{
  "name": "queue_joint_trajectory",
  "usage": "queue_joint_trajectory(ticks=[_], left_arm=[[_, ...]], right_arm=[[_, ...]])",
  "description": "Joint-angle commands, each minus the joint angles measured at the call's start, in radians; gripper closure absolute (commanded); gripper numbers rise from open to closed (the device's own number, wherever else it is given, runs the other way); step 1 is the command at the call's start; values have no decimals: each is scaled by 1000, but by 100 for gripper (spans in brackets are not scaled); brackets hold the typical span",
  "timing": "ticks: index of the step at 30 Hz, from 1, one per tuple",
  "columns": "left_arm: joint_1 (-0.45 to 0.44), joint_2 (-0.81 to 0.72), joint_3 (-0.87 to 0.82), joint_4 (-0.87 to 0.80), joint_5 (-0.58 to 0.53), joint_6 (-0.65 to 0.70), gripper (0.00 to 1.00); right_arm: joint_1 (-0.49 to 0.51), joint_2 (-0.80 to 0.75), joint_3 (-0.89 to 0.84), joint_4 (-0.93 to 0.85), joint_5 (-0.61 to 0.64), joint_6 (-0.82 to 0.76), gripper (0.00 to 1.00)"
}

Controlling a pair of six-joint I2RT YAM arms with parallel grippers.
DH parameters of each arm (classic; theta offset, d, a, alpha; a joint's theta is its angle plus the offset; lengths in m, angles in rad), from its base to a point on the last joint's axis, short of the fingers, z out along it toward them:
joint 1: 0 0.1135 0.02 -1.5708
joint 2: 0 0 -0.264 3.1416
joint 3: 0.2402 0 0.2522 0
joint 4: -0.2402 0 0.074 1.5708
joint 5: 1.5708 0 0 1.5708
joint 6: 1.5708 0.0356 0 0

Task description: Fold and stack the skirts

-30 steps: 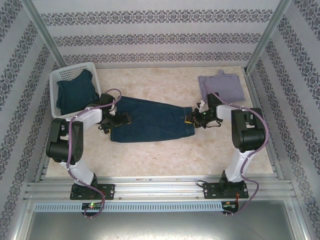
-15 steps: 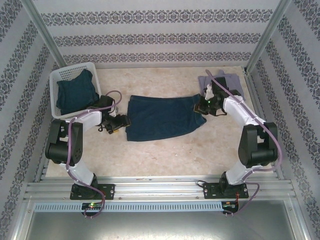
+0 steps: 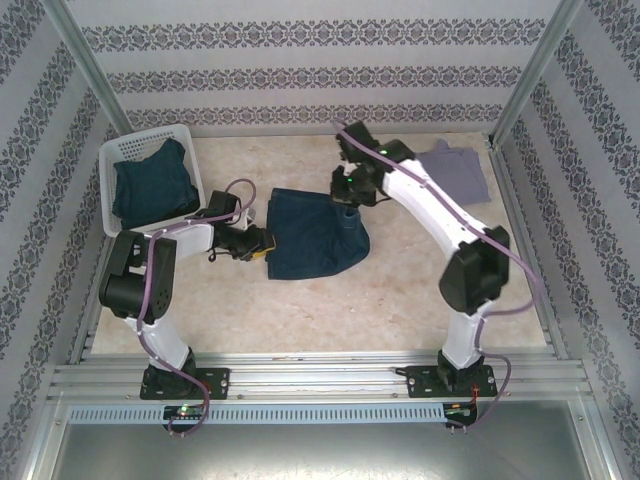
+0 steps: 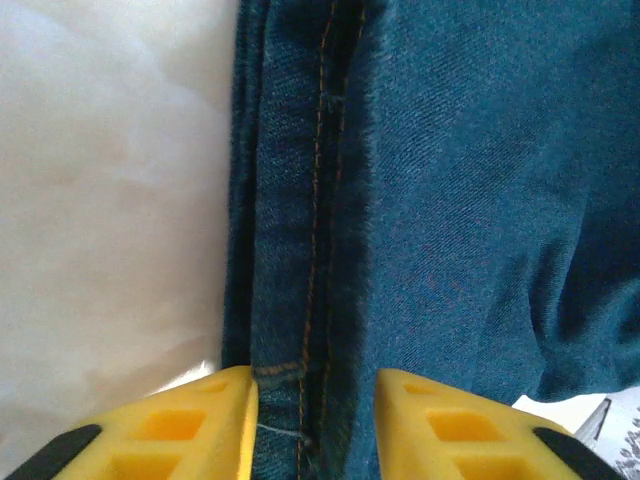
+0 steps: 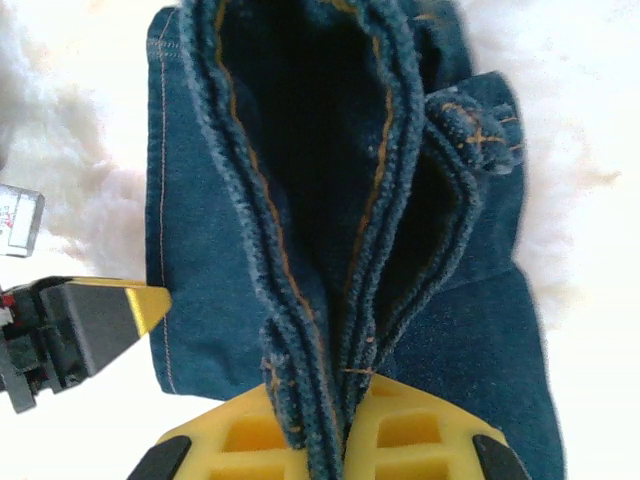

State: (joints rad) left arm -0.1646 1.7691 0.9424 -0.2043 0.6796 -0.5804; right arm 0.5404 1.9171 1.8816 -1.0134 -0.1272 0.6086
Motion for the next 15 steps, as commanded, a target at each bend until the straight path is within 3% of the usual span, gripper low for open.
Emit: queue_joint_trajectory(ticks=[1,5,8,11,15], left_arm=[[-9,25,3,57,55,-7,68],[-8,27,-3,44,45,6,68],[-7,5,15,-40,-3,45,54],[-6,-85,31,-128,-57,82,48],[-7,-187,46,-172,-114,109,38]], right_arm=[[53,77,86,-33,54,95,100],[78,125,94,68,14,174,100],[71,122,90,77,16,188,100],[43,63,50,55,46,163,100],[9,-4,-49,89,-11,155,100]])
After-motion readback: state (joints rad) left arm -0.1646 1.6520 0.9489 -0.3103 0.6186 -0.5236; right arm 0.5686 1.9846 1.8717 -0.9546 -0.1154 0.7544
